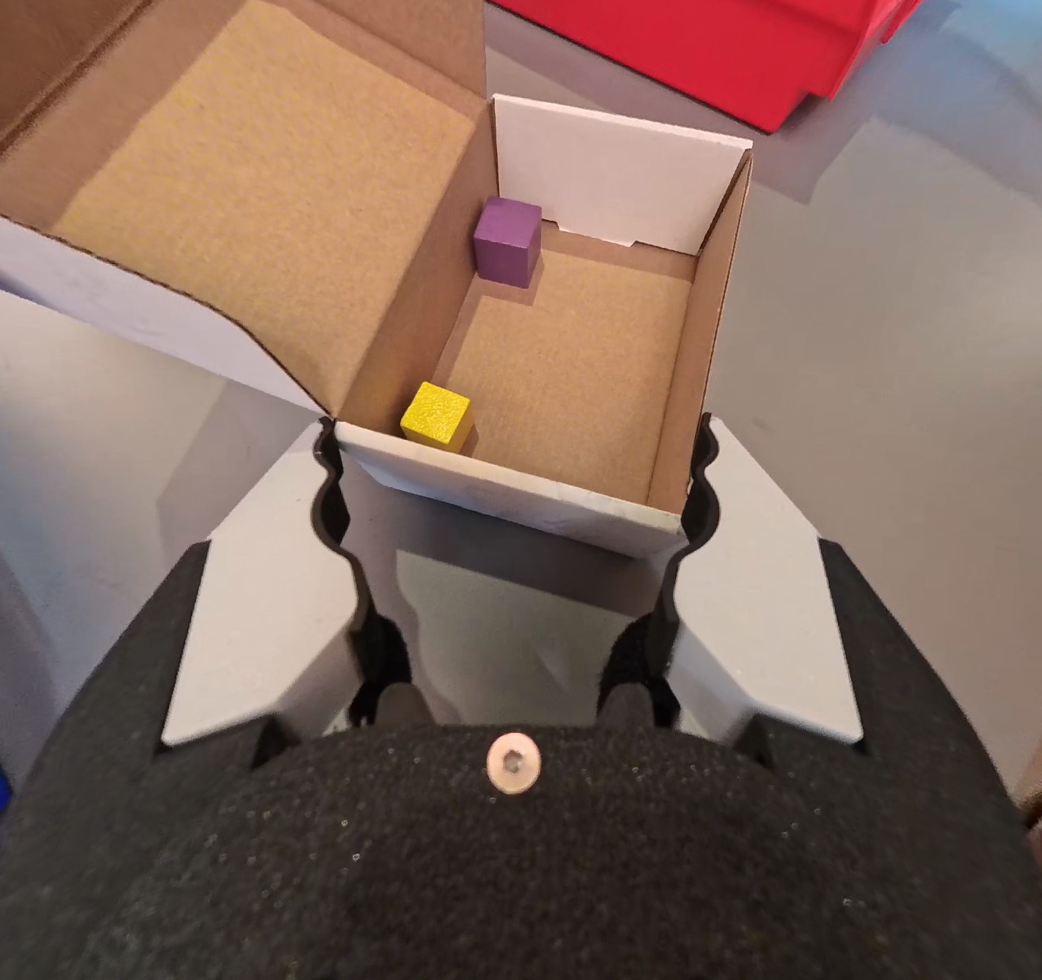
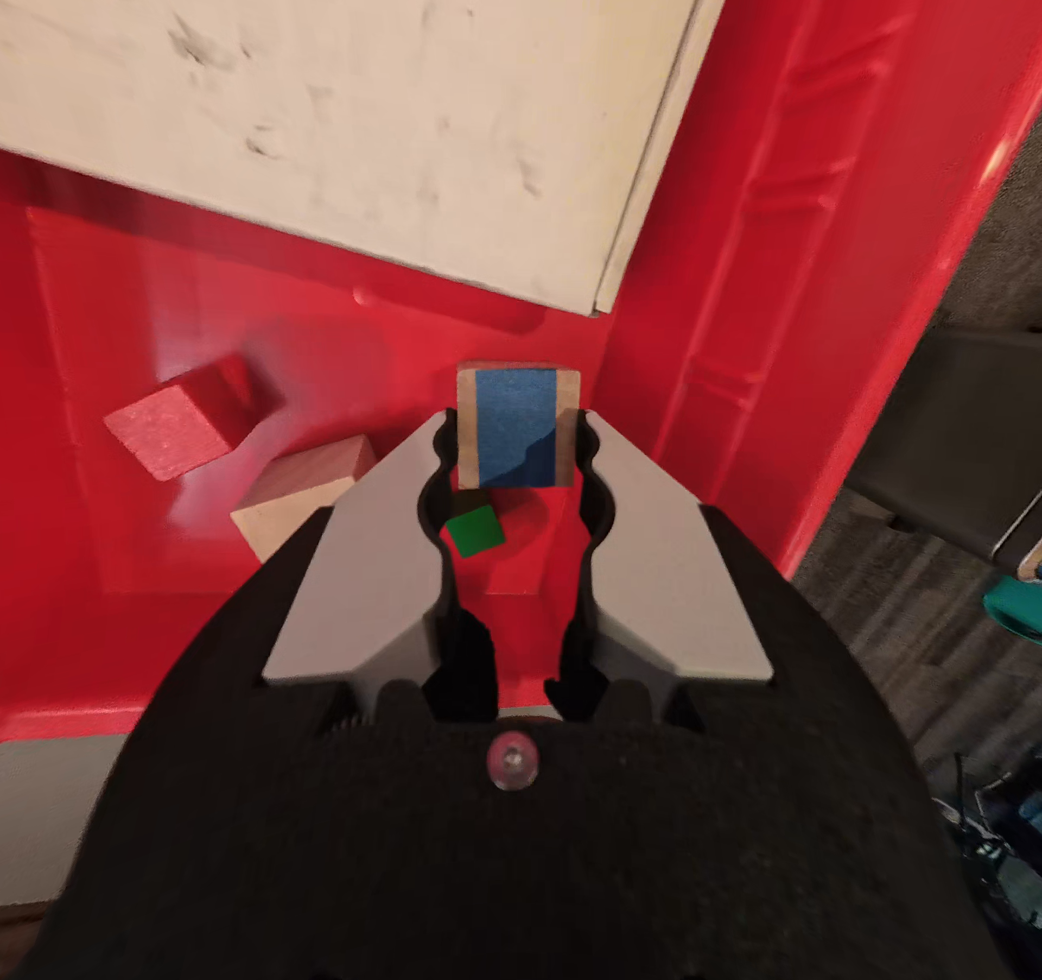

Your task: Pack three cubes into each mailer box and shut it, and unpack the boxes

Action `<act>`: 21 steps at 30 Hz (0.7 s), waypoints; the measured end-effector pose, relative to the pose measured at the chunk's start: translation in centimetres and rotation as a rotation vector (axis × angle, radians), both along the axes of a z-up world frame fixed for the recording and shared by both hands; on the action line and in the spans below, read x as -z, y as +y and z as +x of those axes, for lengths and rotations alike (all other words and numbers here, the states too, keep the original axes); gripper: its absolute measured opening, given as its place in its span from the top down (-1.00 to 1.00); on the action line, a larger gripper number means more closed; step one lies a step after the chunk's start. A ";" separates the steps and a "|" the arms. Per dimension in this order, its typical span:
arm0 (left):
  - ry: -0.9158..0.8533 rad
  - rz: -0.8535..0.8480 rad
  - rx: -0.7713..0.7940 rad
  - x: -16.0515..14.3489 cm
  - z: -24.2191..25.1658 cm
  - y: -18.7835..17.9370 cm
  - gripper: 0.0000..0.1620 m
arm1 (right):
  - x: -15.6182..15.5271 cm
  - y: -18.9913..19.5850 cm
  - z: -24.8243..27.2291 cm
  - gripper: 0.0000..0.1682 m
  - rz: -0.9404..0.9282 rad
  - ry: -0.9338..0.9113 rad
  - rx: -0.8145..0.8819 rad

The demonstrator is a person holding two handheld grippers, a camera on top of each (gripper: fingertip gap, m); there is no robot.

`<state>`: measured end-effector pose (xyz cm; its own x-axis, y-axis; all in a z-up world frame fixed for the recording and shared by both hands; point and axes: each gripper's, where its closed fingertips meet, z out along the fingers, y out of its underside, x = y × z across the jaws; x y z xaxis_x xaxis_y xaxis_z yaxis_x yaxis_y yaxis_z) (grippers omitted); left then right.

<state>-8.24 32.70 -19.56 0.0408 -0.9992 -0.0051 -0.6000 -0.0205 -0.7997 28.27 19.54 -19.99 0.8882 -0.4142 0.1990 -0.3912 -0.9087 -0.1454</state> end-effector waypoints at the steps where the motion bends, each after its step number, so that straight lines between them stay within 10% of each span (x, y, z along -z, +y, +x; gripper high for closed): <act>1: 0.000 0.000 0.001 0.0 0.0 0.0 -0.49 | -0.1 0.2 0.1 0.51 0.030 -0.001 0.007; 13: 0.010 0.002 0.015 0.0 0.1 0.0 -0.49 | -3.6 0.2 -0.9 0.31 0.230 -0.127 0.059; 18: 0.006 0.004 0.016 0.0 0.1 0.0 -0.49 | -14.6 7.2 -13.5 0.39 0.827 -0.049 -0.125; 21: 0.004 0.005 0.015 0.0 0.1 0.0 -0.49 | -15.5 10.5 -23.6 0.43 1.009 0.107 -0.254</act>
<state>-8.14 32.69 -19.59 0.0262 -0.9996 -0.0097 -0.6032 -0.0080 -0.7976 4.65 30.03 -4.48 0.9650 -0.1431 -0.2196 -0.2609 -0.4422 -0.8581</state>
